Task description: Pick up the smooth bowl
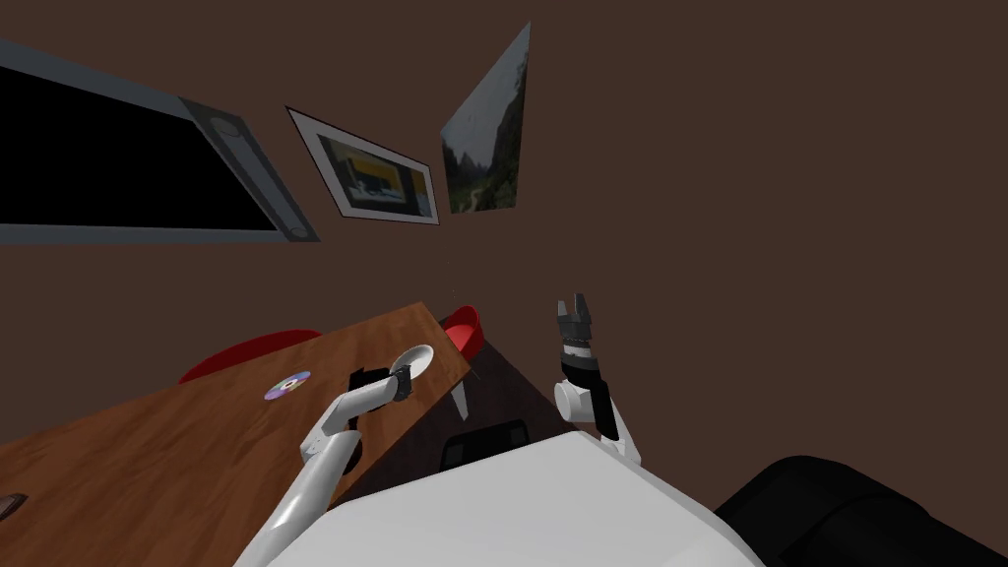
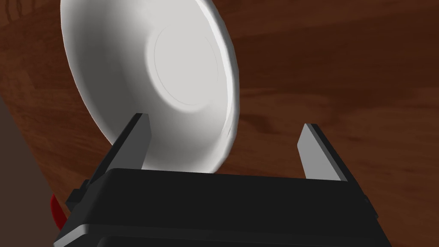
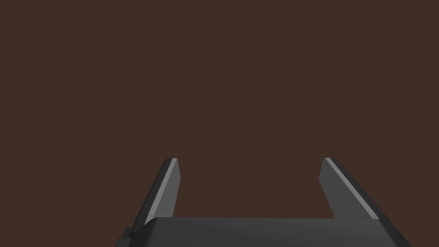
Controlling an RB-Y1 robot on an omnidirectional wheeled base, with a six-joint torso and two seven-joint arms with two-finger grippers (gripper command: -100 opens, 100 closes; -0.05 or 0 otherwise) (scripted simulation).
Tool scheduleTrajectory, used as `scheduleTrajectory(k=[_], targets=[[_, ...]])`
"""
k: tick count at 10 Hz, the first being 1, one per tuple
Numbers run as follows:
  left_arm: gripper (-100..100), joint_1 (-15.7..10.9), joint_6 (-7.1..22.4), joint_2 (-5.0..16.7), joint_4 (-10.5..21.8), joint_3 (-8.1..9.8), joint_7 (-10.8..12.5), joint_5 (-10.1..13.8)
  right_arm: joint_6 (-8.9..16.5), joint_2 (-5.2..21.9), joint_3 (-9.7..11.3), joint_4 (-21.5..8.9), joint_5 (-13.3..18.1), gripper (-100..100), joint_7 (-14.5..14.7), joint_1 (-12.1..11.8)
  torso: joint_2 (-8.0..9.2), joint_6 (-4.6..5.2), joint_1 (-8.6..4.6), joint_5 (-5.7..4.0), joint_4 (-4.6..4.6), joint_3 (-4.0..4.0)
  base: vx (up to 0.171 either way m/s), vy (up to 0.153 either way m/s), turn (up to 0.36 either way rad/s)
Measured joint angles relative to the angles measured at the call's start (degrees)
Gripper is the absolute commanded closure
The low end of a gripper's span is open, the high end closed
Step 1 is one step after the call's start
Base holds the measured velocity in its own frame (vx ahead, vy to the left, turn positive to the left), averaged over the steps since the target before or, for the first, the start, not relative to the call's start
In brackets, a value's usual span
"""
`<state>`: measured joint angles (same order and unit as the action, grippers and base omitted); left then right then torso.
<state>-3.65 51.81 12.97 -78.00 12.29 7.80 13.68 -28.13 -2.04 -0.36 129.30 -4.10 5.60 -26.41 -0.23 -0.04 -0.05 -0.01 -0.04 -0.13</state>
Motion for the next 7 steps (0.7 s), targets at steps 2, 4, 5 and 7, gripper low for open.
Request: scheduleTrajectory(k=[2,4,5,7], targets=[[-100,-0.9,-0.5,-1.6,1.2,0.99,-3.1,-0.2,0.0,0.0,0.0,0.0,0.0,0,0.0,0.0,0.00,0.01,0.01,0.00,0.00,0.00,0.050,-0.012,0.136],[-100,-1.7,-0.2,-3.2,1.6,1.97,-5.9,-0.6,0.0,0.0,0.0,0.0,0.0,0,0.0,0.0,-0.01,0.01,0.04,0.01,0.00,-0.01,0.047,-0.007,0.184],[-100,-2.7,-0.7,-4.2,2.9,2.60,-7.5,-0.9,0.0,0.0,0.0,0.0,0.0,0,0.0,0.0,-0.03,-0.03,0.05,0.01,-0.01,-0.01,0.039,-0.015,0.101],[-100,-3.3,-0.4,-5.9,2.9,3.55,-10.2,-1.3,0.0,0.0,0.0,0.0,0.0,0,0.0,0.0,-0.01,-0.01,0.03,0.00,0.00,0.00,0.041,-0.013,0.148]])
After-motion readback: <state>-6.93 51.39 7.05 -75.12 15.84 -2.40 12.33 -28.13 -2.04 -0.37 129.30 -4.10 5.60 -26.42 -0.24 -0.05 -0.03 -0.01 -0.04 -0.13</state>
